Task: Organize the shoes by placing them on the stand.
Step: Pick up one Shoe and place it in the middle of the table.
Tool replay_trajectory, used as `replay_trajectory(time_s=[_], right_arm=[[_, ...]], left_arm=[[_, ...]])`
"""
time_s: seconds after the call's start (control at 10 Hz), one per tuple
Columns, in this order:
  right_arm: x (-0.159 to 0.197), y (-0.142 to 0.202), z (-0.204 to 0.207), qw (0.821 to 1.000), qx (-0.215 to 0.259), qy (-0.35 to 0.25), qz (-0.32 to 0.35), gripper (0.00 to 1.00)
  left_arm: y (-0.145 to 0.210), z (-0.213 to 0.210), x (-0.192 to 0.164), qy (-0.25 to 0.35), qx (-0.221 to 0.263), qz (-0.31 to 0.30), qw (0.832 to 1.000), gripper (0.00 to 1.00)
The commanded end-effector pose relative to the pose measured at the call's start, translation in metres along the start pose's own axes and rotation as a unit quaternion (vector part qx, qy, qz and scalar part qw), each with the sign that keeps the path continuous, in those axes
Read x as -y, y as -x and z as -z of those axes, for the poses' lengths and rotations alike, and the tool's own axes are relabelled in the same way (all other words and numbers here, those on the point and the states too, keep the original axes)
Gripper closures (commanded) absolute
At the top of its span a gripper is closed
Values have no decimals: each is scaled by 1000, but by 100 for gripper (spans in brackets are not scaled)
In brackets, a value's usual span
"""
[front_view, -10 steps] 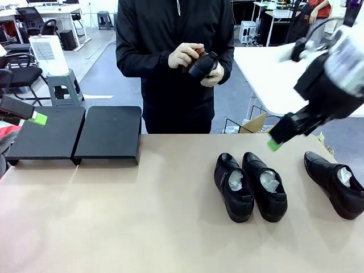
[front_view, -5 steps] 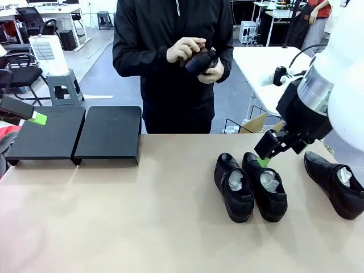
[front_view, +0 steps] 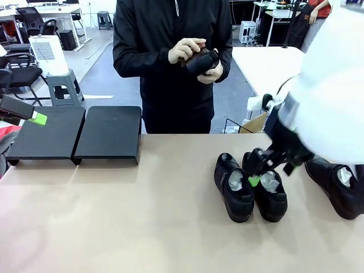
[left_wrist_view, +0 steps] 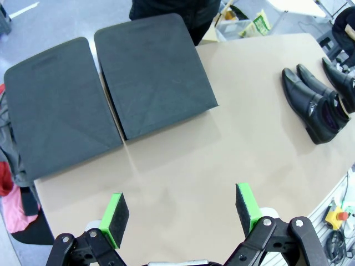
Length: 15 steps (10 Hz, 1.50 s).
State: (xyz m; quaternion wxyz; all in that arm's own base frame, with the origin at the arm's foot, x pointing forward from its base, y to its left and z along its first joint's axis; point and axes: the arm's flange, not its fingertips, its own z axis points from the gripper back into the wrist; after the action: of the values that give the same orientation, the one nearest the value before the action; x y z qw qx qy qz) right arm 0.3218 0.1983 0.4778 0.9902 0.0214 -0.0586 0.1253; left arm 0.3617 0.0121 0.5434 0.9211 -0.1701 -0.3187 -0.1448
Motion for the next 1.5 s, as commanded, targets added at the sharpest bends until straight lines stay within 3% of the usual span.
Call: replay_trajectory(time_s=[0.0,0.2,0.4,0.9,1.4], right_arm=[[-11,-20,29,999,-20,-29,41,0],[-8,-26,34,996,-11,-19,89,5],[-2,-32,34,992,16,-15,126,43],[11,-55,58,991,42,10,129,43],[15,-70,94,992,15,0,123,43]], left_arm=[[1,0,-2,8,3,2,1000,0],[1,0,-2,8,3,2,1000,0],[1,0,-2,8,3,2,1000,0],[1,0,-2,8,3,2,1000,0],[1,0,-2,8,3,2,1000,0]])
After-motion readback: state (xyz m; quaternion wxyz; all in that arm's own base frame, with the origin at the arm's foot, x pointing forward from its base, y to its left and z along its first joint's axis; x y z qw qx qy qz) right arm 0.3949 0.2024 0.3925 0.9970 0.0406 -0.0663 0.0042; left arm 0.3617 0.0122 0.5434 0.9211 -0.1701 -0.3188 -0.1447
